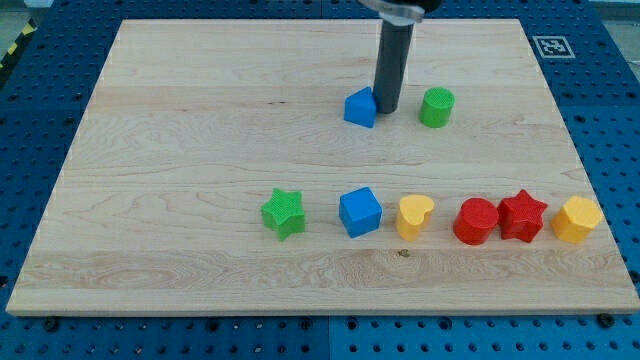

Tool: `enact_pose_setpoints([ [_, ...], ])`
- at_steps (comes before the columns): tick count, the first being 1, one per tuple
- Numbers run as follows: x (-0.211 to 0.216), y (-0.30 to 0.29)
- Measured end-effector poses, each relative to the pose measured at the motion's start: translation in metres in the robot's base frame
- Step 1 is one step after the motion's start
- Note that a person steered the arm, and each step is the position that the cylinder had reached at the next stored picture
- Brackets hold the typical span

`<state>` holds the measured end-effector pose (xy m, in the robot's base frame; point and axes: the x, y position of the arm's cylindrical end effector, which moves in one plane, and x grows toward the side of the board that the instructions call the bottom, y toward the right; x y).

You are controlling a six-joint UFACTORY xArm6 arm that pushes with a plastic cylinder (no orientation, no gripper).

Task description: Slide the blue triangle towards green star

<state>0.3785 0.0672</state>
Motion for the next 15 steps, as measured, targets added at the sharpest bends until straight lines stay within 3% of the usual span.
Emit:
enact_pose_setpoints([
  [4,0.003,-0.124],
  [10,0.103,-0.219],
  [15,0.109,-0.194],
])
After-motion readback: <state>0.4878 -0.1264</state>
